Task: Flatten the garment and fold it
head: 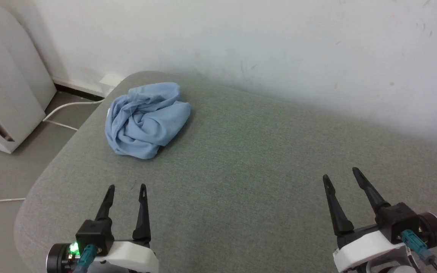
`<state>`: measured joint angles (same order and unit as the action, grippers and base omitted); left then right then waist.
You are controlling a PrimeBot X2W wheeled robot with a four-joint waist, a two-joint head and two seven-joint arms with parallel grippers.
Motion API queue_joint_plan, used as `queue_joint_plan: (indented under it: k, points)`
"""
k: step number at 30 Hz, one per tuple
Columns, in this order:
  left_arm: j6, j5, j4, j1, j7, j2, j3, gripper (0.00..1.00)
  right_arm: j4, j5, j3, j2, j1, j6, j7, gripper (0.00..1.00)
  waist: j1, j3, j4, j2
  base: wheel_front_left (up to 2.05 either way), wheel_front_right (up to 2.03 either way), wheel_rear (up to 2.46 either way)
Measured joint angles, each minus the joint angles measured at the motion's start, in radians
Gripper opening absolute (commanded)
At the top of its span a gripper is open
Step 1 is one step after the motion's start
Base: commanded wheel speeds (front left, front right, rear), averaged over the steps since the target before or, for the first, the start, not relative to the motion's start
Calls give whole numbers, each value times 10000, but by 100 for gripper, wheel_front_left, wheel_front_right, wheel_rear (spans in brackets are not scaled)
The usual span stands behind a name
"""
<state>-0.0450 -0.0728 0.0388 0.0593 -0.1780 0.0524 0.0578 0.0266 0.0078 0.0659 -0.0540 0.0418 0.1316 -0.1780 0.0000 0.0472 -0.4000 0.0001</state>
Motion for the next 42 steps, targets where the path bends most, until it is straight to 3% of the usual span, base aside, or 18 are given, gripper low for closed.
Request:
queue_joint_plan:
  k: [19,28,35,42]
  points:
    - [-98,-236,59,34,-385,-2,198,100,360,0,159,4,68,0,-384,100,0,20,-844,0,0,0,0]
    - [65,-238,523,-176,-593,90,416,100,560,-184,380,12,67,0,-573,100,0,-336,-903,0,0,0,0]
    - [368,-387,1440,-1740,-374,460,389,100,435,-660,495,-165,-6,2,-723,100,0,-997,-761,0,0,0,0]
    - [878,-713,2842,-4335,903,1045,224,100,-234,-815,679,-704,-241,0,-594,100,3,-2036,-433,0,0,0,0]
